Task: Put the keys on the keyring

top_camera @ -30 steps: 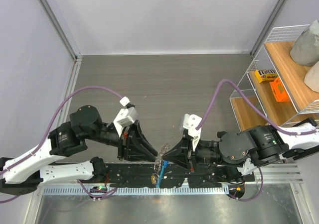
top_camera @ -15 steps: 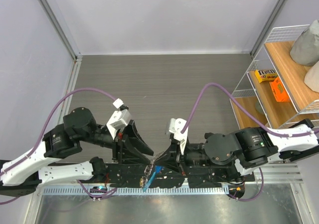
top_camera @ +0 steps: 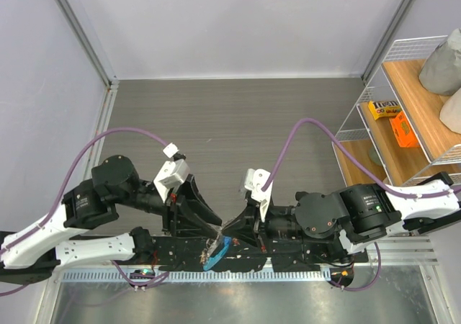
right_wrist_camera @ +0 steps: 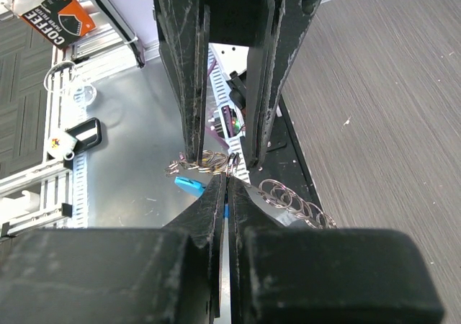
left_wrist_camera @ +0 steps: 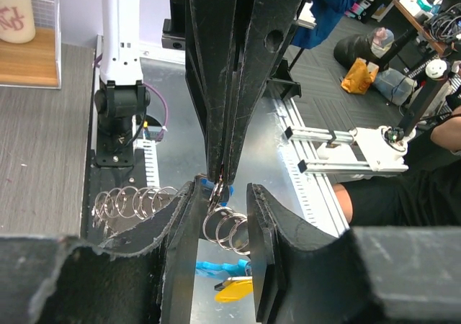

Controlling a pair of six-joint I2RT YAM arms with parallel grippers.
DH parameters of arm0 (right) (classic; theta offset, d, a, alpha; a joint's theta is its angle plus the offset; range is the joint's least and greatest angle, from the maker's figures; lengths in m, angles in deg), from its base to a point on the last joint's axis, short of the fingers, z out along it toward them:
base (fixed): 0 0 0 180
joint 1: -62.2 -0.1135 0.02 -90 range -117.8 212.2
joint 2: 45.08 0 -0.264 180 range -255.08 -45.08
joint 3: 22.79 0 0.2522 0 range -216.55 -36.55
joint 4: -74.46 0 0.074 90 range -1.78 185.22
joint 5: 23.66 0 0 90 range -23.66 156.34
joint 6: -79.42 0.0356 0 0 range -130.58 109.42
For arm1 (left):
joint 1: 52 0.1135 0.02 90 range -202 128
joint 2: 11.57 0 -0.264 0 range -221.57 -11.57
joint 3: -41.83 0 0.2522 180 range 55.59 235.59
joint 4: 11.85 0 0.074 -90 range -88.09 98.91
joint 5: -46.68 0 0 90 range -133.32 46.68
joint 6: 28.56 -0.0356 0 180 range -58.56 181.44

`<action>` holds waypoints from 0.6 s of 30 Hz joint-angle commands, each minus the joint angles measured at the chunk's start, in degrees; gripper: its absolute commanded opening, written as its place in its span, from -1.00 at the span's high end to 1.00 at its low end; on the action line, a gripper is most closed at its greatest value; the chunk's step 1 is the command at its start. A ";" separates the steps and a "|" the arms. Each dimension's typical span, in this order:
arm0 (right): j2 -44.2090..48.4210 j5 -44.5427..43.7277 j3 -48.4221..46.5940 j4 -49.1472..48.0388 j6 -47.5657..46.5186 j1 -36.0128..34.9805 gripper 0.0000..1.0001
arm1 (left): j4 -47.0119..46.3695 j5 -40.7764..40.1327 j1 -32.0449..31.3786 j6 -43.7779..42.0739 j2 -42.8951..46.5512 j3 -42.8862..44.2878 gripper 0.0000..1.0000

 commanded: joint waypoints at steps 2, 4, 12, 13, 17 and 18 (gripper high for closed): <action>1.25 -1.25 -3.20 -5.82 -0.52 0.26 0.89 | -0.53 1.54 -0.02 -0.63 -0.75 -0.05 0.31; 1.34 -1.25 -3.12 -6.17 -0.61 0.26 0.88 | -0.61 1.80 0.06 -0.63 -0.83 -0.13 0.36; 1.25 -0.89 -3.64 -6.26 -1.22 0.25 0.88 | 0.26 1.89 -0.02 -0.98 -1.01 -0.05 0.48; 1.34 -0.98 -3.64 -6.17 -1.22 0.26 0.88 | 0.35 1.89 -0.02 -1.07 -0.92 -0.13 0.47; 1.43 -0.98 -3.64 -6.17 -1.49 0.26 0.88 | 1.06 1.81 0.06 -1.25 -0.83 0.13 0.48; 1.43 -0.90 -3.82 -6.08 -1.57 0.26 0.88 | 1.14 1.80 0.06 -1.25 -0.75 0.04 0.48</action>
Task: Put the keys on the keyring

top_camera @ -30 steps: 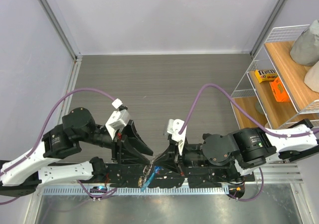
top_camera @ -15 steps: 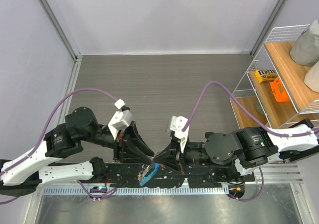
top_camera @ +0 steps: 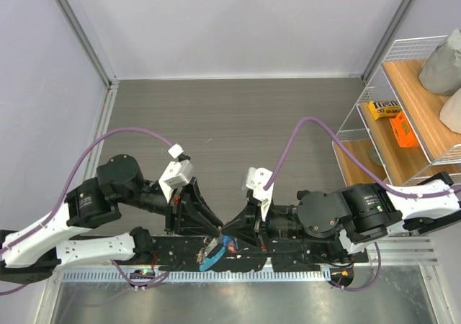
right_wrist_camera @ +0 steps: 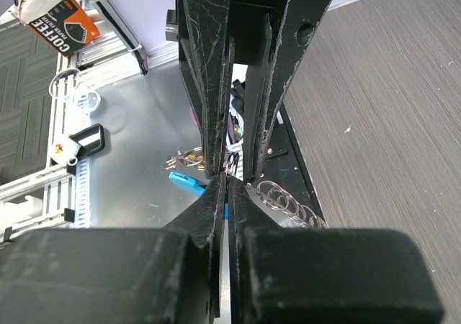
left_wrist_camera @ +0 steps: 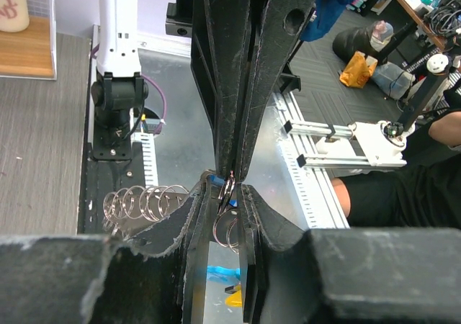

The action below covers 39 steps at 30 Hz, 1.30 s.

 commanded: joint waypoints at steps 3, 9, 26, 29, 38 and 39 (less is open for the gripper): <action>1.10 -0.85 -3.67 -4.46 -0.77 0.23 0.89 | 0.45 0.97 -0.02 -0.81 0.46 0.22 0.48; 1.62 -1.29 -3.49 -4.46 -0.94 0.23 0.89 | 0.45 1.32 -0.02 -0.99 -0.16 0.30 0.62; 3.12 -2.26 -0.59 -5.08 -0.85 0.23 0.89 | -1.40 0.28 -0.02 -1.69 -0.16 0.22 1.00; 3.82 -2.08 0.02 -5.60 -0.94 0.23 0.81 | -2.19 -1.48 0.06 -1.95 0.72 0.22 1.00; 5.75 -2.17 1.86 -6.92 -1.82 0.23 0.32 | -2.89 -3.60 -0.02 -2.39 0.98 0.57 1.00; 6.19 -2.26 2.22 -7.45 -1.82 0.23 0.31 | -3.07 -3.68 0.06 -2.39 0.98 0.48 1.00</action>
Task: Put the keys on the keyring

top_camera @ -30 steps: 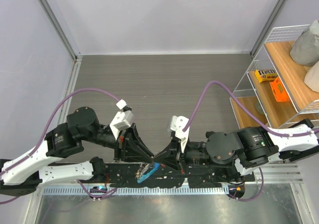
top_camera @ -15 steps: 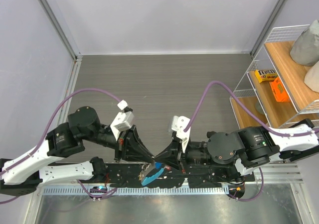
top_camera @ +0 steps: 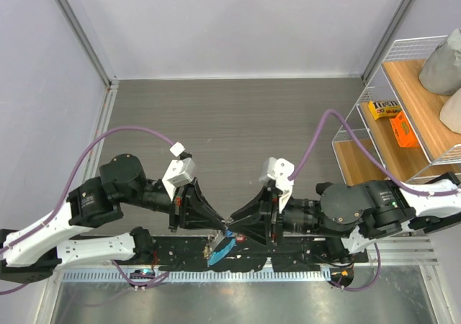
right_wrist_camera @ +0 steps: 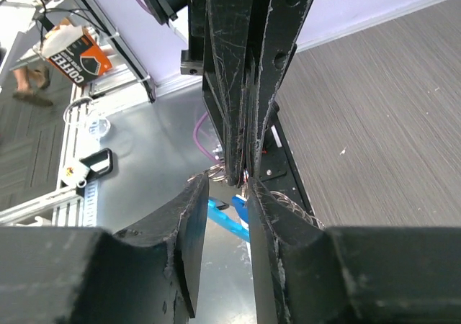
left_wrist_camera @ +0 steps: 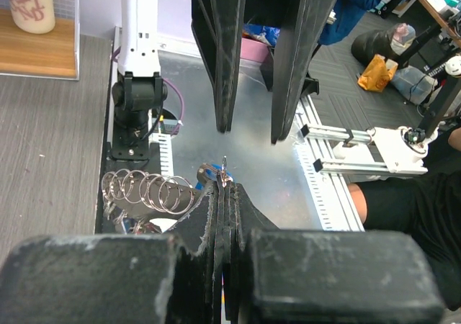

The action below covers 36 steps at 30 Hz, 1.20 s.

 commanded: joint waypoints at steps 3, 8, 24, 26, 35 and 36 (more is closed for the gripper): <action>2.76 -1.86 1.39 -4.48 -0.51 -0.01 0.29 | -3.64 -0.82 0.06 -0.71 1.01 0.31 1.00; 2.76 -2.22 2.36 -4.56 -0.24 -0.01 0.28 | -5.66 -0.91 -0.02 -0.01 1.71 -0.13 1.00; 0.39 -0.72 1.22 -4.66 -0.42 -0.01 0.28 | -7.42 -1.35 -0.02 0.61 3.12 -0.31 1.00; 0.30 -0.81 1.13 -4.74 -0.51 -0.01 0.28 | -7.51 -1.17 -0.02 0.70 3.38 -0.31 1.00; -0.57 -0.29 0.61 -4.74 -0.60 -0.01 0.46 | -8.83 -1.17 -0.02 1.05 4.35 -1.10 1.00; -0.66 -0.37 0.52 -4.66 -0.68 -0.01 0.46 | -9.18 -1.09 0.06 1.14 4.26 -1.28 1.00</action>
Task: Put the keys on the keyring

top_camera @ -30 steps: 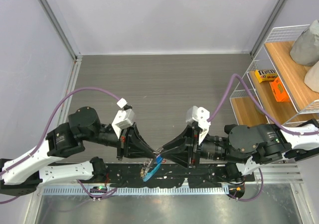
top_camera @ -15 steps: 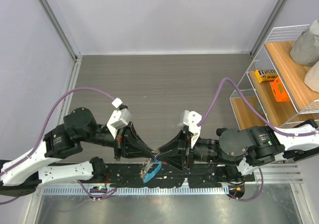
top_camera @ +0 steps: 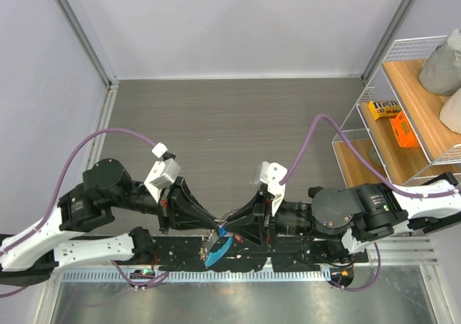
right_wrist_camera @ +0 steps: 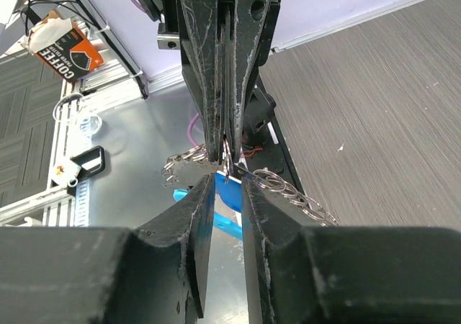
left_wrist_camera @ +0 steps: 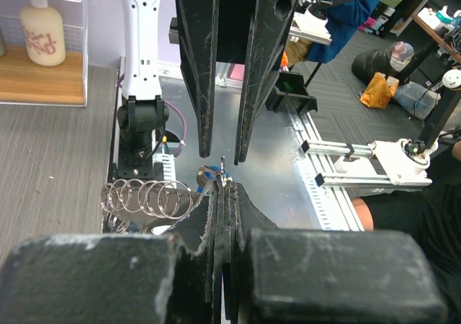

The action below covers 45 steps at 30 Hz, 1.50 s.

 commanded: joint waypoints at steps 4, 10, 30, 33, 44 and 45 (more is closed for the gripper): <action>-1.10 0.52 -2.28 -2.51 -0.55 0.08 0.46 | -6.86 0.34 0.06 0.96 0.83 -0.29 1.00; -1.45 0.79 -2.72 -2.69 -1.08 0.08 0.56 | -7.04 0.69 -0.02 1.05 1.00 -0.38 1.00; 1.89 2.02 3.51 -6.73 -0.47 0.08 0.89 | -7.04 -0.89 0.06 0.35 2.15 -0.65 1.00; 1.89 2.37 3.61 -6.91 -0.55 0.08 0.89 | -7.04 -1.24 -0.02 0.35 2.23 -0.73 1.00; 3.03 3.60 5.54 -8.31 -0.29 0.08 0.89 | -7.21 -3.53 0.06 0.00 3.29 -1.00 1.00; 3.12 3.86 5.89 -8.75 -0.20 0.08 0.88 | -7.57 -3.53 -0.02 0.00 3.46 -1.17 1.00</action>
